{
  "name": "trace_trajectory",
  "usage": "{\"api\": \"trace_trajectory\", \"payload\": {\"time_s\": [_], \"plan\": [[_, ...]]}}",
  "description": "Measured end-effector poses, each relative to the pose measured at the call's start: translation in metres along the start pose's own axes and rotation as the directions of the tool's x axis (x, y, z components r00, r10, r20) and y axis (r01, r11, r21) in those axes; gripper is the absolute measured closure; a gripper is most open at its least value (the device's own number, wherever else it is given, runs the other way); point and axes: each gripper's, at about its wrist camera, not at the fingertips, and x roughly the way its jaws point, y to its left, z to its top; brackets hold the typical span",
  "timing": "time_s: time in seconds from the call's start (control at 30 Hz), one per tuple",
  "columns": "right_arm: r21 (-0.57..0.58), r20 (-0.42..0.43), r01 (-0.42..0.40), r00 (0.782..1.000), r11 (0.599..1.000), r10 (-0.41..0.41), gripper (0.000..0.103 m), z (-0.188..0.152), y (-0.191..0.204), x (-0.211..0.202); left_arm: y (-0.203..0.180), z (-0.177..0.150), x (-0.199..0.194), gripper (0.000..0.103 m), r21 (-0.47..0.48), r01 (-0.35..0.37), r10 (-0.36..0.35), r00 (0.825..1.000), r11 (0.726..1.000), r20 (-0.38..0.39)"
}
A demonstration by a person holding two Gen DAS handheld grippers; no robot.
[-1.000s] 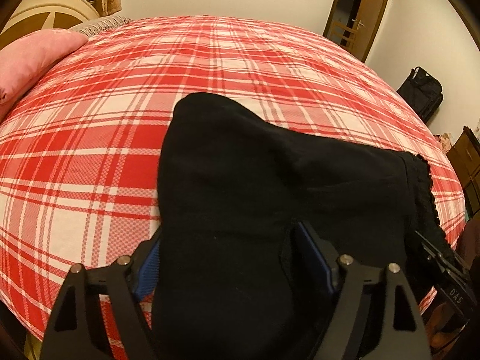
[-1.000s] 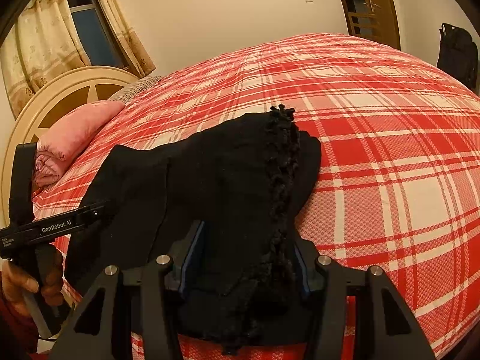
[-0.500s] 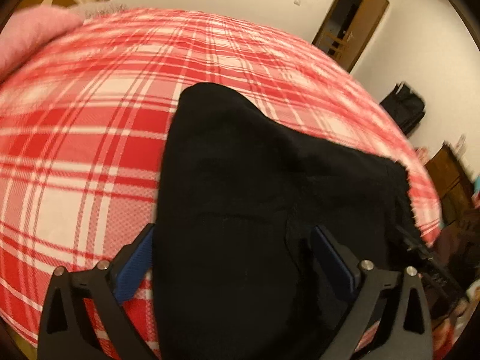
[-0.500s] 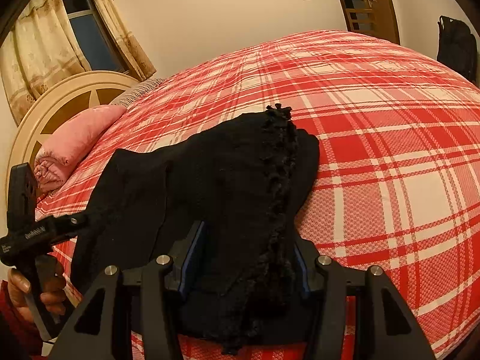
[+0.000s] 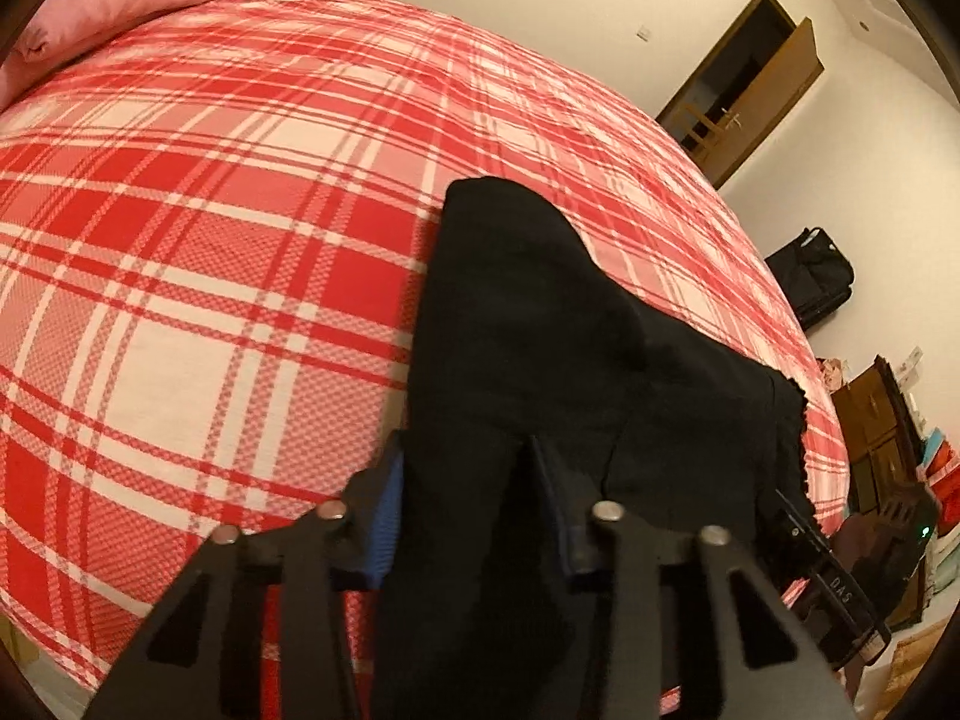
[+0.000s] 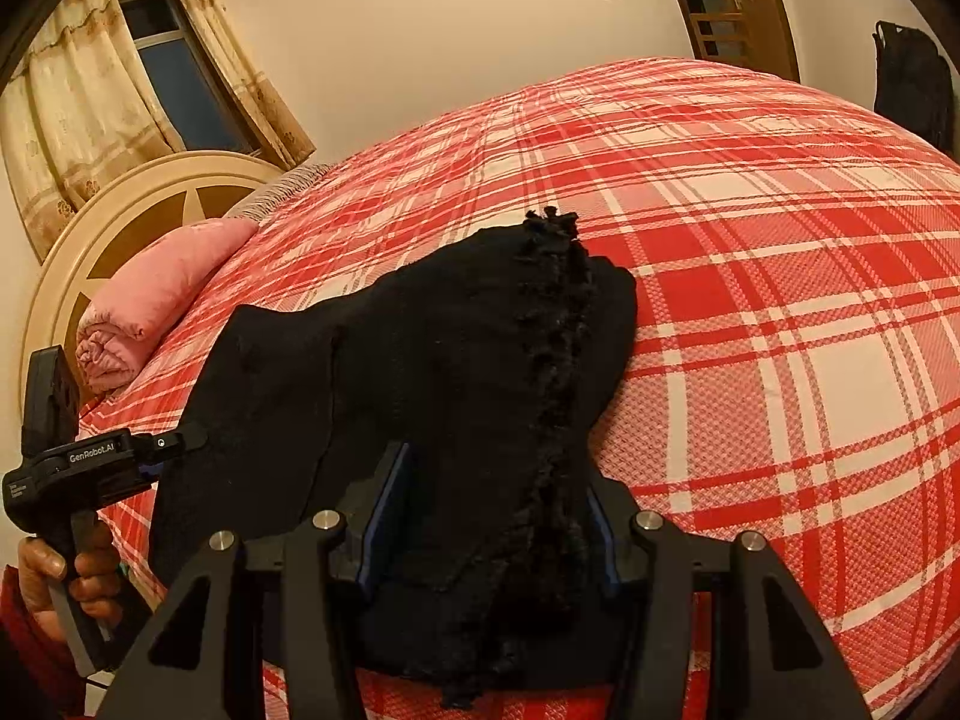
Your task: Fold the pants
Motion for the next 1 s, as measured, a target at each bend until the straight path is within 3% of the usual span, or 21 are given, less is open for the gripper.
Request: {"api": "trace_trajectory", "payload": {"time_s": [0.07,0.17,0.27,0.33,0.5,0.67,0.8,1.0], "plan": [[0.000,0.002,0.002,1.000,1.000,-0.002,0.050,-0.001,0.001,0.000,0.004,0.000,-0.001,0.068,-0.019,0.007,-0.007,1.000,1.000,0.001],[0.000,0.002,0.004,1.000,1.000,-0.004,0.050,-0.001,0.001,0.000,-0.001,0.000,-0.001,0.087,-0.013,0.025,-0.025,1.000,1.000,-0.012],[0.000,0.002,0.005,1.000,1.000,-0.005,0.050,-0.001,0.000,0.000,-0.003,0.001,0.001,0.087,-0.006,0.016,-0.016,1.000,1.000,-0.014],[0.000,0.002,0.006,1.000,1.000,-0.006,0.050,-0.001,0.000,0.000,0.000,0.002,0.002,0.084,-0.023,0.030,-0.030,0.999,0.999,-0.019],[-0.001,0.002,0.007,1.000,1.000,-0.007,0.050,-0.001,0.000,0.000,-0.009,0.005,0.008,0.063,0.001,0.009,-0.009,1.000,1.000,-0.027],[-0.002,0.000,0.015,1.000,1.000,-0.015,0.050,0.000,0.001,0.001,-0.024,0.003,0.011,0.060,0.066,-0.065,0.066,0.998,0.996,-0.017],[-0.005,-0.004,0.028,1.000,1.000,-0.029,0.050,0.001,0.002,0.001,-0.028,0.003,0.009,0.083,0.114,-0.070,0.072,0.997,0.991,-0.008],[-0.043,-0.009,0.067,0.998,0.997,-0.068,0.052,0.003,0.010,0.001,-0.035,0.002,0.008,0.085,0.151,-0.122,0.122,0.992,0.981,0.011]]}}
